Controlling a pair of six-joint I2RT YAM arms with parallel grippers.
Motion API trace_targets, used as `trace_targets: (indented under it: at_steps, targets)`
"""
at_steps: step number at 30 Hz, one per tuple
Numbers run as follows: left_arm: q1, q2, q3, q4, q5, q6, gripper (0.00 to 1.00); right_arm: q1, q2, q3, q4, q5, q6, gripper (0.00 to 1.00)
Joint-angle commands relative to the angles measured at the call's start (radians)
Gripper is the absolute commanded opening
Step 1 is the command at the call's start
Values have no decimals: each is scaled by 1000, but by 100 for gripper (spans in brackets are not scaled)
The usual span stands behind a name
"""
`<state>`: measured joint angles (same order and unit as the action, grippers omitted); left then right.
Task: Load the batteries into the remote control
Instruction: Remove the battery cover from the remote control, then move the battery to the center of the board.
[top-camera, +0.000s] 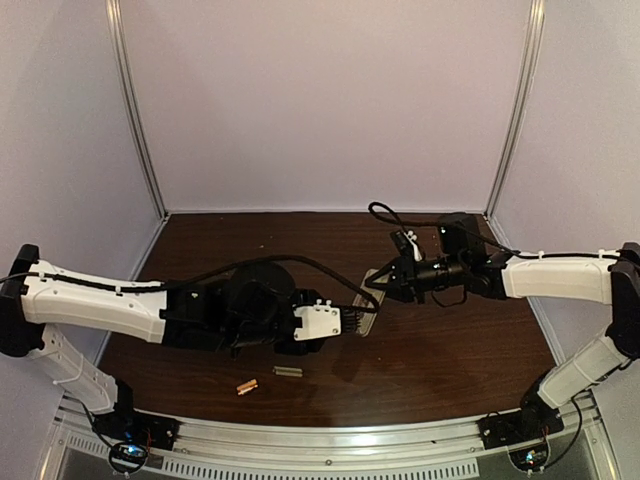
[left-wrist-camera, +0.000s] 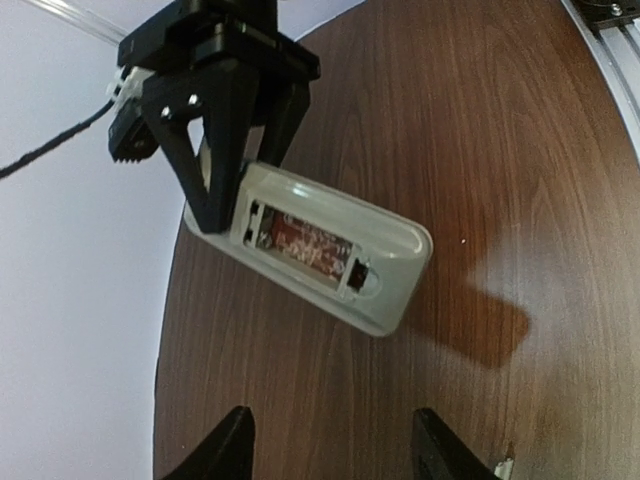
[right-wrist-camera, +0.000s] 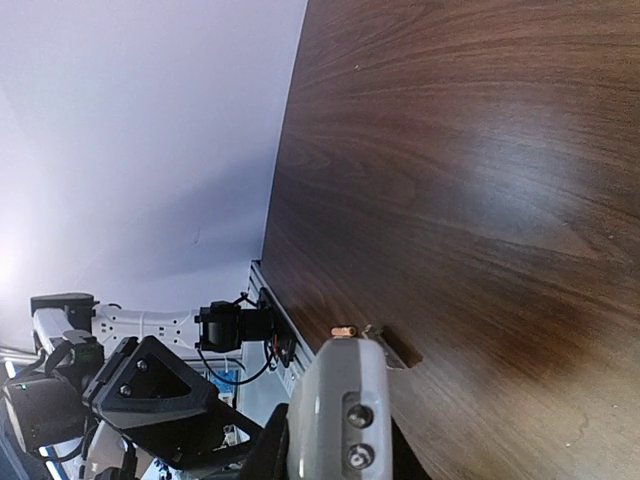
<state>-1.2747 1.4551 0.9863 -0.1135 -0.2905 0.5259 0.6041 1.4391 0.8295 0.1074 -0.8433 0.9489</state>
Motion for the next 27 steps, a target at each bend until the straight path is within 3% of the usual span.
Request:
trace_targets:
  at_steps: [1, 5, 9, 19, 23, 27]
  targets:
    - [43, -24, -34, 19, 31, -159, 57, -46, -14, -30, 41, 36, -32, 0]
    - [74, -81, -64, -42, 52, -318, 59, -58, -25, -35, 12, 42, -75, 0]
    - [92, -125, -76, -201, 91, -533, 58, -63, -44, -37, -31, 51, -121, 0]
    - [100, -247, -191, -521, 241, -985, 39, -64, -94, -94, -53, 49, -152, 0]
    - [73, -241, -204, -561, 230, -1053, 45, -63, -101, -110, -48, 44, -152, 0]
    - [73, -110, -156, -675, 207, -1086, 50, -64, -110, -111, -54, 39, -154, 0]
